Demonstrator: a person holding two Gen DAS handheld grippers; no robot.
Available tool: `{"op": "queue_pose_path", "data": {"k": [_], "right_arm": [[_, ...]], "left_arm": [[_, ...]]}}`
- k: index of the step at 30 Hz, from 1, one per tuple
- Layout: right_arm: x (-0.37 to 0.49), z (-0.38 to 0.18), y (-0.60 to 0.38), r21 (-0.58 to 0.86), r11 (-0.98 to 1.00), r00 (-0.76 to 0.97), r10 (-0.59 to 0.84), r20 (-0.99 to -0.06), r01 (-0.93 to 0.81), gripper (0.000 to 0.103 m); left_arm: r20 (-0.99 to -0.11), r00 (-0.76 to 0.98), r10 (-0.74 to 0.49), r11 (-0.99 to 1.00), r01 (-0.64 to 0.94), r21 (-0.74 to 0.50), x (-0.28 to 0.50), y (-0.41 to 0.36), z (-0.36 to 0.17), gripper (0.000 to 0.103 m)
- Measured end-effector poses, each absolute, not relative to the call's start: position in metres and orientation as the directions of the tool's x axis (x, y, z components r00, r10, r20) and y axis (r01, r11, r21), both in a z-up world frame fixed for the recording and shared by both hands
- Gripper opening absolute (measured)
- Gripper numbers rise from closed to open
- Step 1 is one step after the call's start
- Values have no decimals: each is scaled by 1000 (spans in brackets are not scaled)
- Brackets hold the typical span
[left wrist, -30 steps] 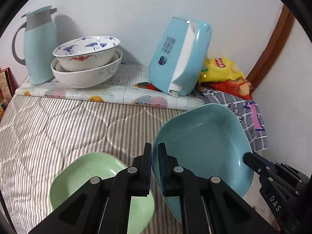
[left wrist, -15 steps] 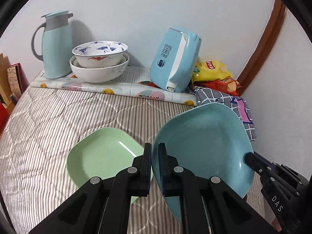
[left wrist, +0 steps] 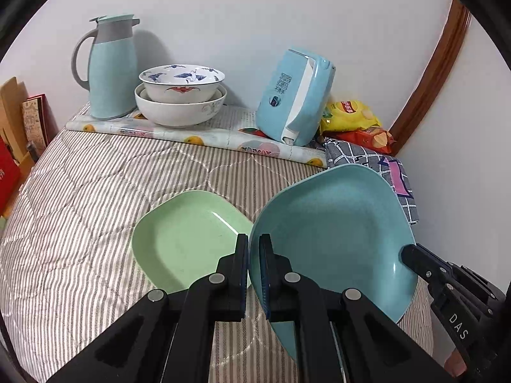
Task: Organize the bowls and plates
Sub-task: 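Carry the blue plate over the green plate and lower it on top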
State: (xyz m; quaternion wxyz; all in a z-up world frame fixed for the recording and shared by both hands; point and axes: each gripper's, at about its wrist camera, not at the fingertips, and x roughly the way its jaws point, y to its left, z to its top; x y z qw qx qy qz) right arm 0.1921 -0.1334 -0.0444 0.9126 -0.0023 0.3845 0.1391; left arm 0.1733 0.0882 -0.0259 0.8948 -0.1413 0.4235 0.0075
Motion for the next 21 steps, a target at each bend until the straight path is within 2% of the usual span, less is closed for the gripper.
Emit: {"op": "queue_pose_path", "data": {"k": [21], "right_arm": [[194, -50, -106, 100, 950, 648, 277, -710, -297, 5]], "left_arm": [[-760, 643, -93, 944, -186, -273, 166, 116, -31, 8]]}}
